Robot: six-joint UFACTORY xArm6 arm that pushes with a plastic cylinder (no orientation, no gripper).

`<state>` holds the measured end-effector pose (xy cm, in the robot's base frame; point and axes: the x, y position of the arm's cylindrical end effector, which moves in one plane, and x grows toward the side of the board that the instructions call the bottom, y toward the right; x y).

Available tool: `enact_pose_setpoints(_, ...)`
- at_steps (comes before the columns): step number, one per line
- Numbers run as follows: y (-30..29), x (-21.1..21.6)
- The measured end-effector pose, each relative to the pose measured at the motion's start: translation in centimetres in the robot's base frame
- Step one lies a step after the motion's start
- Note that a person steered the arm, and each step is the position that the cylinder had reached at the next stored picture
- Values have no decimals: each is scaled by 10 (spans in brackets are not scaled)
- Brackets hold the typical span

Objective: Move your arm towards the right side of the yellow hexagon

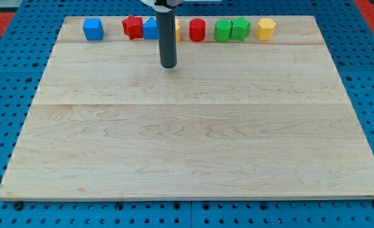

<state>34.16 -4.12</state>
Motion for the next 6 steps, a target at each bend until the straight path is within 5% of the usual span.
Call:
enact_pose_setpoints(3, 31, 13)
enact_pose_setpoints(6, 182, 20)
